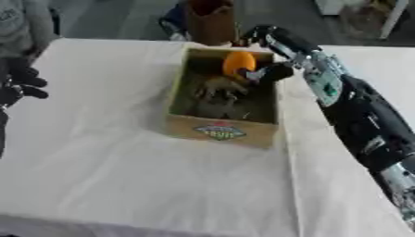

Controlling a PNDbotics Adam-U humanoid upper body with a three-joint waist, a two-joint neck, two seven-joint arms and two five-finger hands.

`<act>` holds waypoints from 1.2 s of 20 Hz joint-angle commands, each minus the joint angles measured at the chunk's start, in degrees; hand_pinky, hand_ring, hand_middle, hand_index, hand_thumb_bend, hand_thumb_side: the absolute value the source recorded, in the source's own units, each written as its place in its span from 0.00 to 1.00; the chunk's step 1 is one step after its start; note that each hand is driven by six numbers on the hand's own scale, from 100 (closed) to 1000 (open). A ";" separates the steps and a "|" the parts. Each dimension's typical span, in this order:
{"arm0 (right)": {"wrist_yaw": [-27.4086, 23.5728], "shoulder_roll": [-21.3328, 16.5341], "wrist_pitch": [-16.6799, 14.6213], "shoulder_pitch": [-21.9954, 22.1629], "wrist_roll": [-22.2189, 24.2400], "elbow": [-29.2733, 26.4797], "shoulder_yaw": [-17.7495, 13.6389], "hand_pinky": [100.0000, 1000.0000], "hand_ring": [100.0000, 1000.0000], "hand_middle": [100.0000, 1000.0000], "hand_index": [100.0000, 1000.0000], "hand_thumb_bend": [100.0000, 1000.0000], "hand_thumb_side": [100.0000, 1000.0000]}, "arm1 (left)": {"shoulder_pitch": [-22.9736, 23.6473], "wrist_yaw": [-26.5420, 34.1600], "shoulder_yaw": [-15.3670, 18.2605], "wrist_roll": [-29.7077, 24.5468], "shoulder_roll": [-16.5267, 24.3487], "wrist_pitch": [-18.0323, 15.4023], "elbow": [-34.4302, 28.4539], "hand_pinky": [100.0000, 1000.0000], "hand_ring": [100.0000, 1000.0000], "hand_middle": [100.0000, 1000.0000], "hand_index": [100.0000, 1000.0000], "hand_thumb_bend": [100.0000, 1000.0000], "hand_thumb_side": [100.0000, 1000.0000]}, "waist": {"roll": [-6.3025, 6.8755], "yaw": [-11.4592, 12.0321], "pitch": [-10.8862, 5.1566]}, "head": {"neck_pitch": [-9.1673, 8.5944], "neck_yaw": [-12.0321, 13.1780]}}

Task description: Pick up objects on the table and place them in the box.

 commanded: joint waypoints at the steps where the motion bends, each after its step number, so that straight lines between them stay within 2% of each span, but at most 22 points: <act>1: -3.79 -2.13 -0.38 -0.46 0.73 -4.35 0.37 0.68 0.78 0.81 0.89 0.39 0.47 | -0.13 0.03 0.38 0.04 0.68 -0.08 -0.91 0.50 0.54 0.50 0.65 0.15 0.67 | 0.19 -0.43 -0.90 | -0.61 0.62; 2: -5.66 -2.84 -0.39 0.10 0.95 -5.99 0.72 0.68 0.78 0.80 0.88 0.35 0.42 | 0.05 -0.03 0.47 0.10 0.75 -0.10 -0.85 0.50 0.54 0.51 0.65 0.15 0.67 | 0.16 -0.76 -0.96 | -0.55 0.96; 3: -7.81 -3.68 -0.28 0.85 1.36 -7.94 1.14 0.66 0.76 0.77 0.86 0.26 0.34 | 0.26 -0.11 0.58 0.18 0.86 -0.10 -0.76 0.50 0.54 0.51 0.65 0.15 0.67 | 0.10 -1.13 -1.03 | -0.49 1.32; 6: -17.77 -6.66 0.99 4.31 4.32 -15.94 2.37 0.64 0.74 0.74 0.84 0.10 0.17 | 1.12 -0.50 1.22 0.80 1.23 -0.15 -0.40 0.50 0.54 0.50 0.64 0.15 0.67 | -0.12 -2.48 -1.14 | -0.44 2.89; 9: -31.13 -10.68 4.12 9.79 6.34 -27.29 2.42 0.63 0.72 0.72 0.82 0.01 0.13 | 1.92 -0.81 1.86 1.83 1.59 -0.12 0.23 0.50 0.54 0.50 0.64 0.15 0.67 | -0.26 -3.66 -1.21 | -0.19 4.11; 11: -39.92 -13.32 7.04 14.56 6.51 -35.48 1.43 0.61 0.71 0.70 0.81 0.00 0.13 | 2.34 -0.92 2.28 2.66 1.68 -0.13 0.76 0.50 0.54 0.50 0.65 0.15 0.66 | -0.32 -4.28 -1.13 | -0.42 4.90; 14: -49.03 -15.58 11.10 21.72 6.53 -45.23 -0.99 0.60 0.69 0.69 0.80 0.00 0.16 | 2.96 -1.07 2.62 3.51 1.99 -0.25 1.26 0.50 0.54 0.50 0.66 0.16 0.66 | -0.49 -5.28 -1.03 | -0.24 5.48; 18: -53.55 -14.69 15.03 31.06 6.02 -53.15 -5.45 0.58 0.68 0.67 0.79 0.00 0.22 | 3.58 -1.28 2.76 3.57 2.09 -0.47 1.60 0.50 0.54 0.50 0.66 0.16 0.65 | -0.54 -6.40 -0.91 | 0.03 5.81; 21: -53.81 -11.66 17.50 36.83 5.11 -56.10 -8.29 0.58 0.67 0.65 0.78 0.00 0.26 | 4.10 -1.43 2.84 3.29 1.91 -0.61 1.84 0.50 0.54 0.50 0.66 0.15 0.65 | -0.44 -7.16 -0.76 | 0.76 5.72; 24: -52.97 -9.10 19.03 40.68 4.90 -57.65 -9.32 0.57 0.66 0.64 0.77 0.00 0.30 | 4.48 -1.44 2.82 3.20 1.80 -0.68 2.08 0.49 0.54 0.50 0.67 0.14 0.64 | -0.43 -7.76 -0.54 | 1.63 4.81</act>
